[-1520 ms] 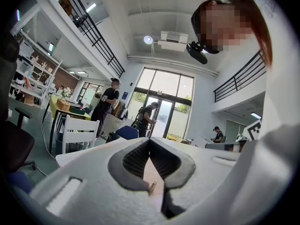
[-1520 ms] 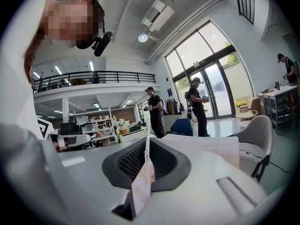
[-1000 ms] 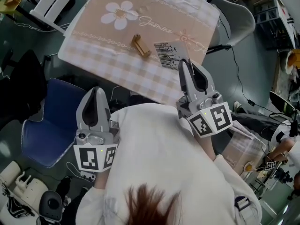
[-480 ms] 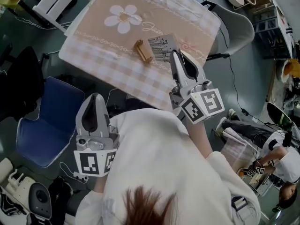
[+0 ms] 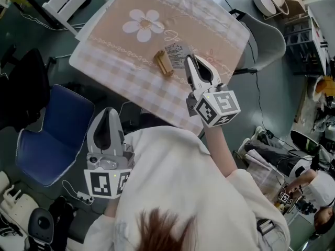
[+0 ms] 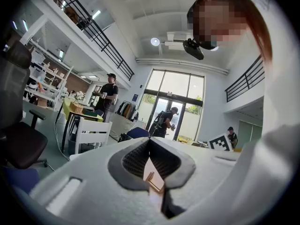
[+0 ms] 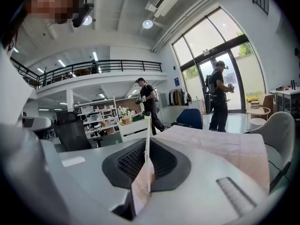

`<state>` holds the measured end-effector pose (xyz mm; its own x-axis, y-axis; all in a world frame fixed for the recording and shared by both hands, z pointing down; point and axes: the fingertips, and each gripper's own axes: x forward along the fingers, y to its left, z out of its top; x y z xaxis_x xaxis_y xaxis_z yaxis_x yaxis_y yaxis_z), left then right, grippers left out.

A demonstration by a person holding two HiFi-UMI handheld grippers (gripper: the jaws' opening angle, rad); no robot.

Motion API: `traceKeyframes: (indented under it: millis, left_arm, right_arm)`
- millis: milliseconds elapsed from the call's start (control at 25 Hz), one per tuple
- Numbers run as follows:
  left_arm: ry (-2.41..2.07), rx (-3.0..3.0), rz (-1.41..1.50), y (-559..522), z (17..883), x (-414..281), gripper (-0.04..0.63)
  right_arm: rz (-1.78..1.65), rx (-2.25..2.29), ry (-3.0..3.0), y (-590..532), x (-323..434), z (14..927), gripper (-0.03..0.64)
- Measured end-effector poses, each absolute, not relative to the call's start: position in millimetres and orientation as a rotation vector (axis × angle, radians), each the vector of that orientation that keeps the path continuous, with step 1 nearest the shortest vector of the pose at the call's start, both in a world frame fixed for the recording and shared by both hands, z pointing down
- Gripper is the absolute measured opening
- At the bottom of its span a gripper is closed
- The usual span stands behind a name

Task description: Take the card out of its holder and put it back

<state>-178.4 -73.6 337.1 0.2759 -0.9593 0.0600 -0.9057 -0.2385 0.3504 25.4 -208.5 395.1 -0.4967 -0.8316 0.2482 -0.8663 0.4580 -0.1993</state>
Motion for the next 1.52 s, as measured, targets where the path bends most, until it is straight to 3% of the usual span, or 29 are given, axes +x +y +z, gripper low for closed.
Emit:
traceKeyframes:
  millis: [1520]
  left_arm:
    - [-1.691,2.184,-0.222,-83,347,-182,0.000]
  right_arm:
    - [0.503,1.425,-2.446,-223,19,454,0.014]
